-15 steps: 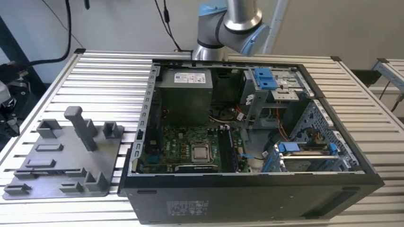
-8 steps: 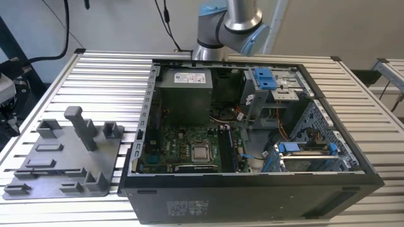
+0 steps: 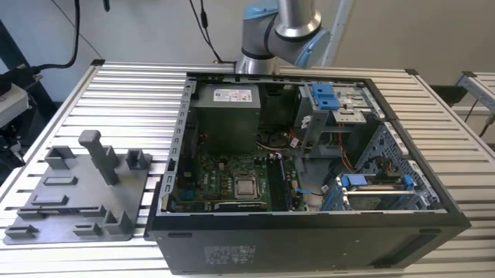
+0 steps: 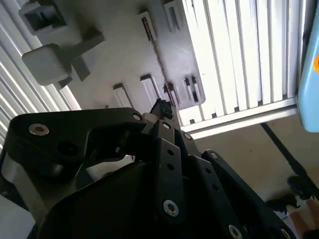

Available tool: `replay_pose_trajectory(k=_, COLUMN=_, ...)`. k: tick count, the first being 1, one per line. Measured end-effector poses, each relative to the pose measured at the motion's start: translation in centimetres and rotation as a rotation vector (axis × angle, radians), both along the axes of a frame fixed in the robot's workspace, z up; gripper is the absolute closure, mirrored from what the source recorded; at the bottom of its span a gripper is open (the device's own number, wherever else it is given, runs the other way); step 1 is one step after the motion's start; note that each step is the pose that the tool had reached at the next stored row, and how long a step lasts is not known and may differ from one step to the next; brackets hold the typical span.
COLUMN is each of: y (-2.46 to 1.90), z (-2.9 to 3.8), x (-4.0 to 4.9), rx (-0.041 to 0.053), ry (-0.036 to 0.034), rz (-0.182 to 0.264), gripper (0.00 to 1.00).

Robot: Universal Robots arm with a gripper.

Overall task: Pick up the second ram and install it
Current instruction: 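Pick up the second ram and move it above second insertion slot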

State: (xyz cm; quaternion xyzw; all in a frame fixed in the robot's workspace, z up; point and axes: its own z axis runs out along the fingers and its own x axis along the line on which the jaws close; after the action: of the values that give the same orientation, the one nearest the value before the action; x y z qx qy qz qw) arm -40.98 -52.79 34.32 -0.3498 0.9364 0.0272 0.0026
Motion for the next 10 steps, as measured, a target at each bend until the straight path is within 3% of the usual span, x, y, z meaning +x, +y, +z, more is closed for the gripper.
replay_pose_trajectory(k=10, y=0.0, z=-0.03, x=0.01, rx=-0.0001, ry=-0.005, rz=0.183, gripper=0.89)
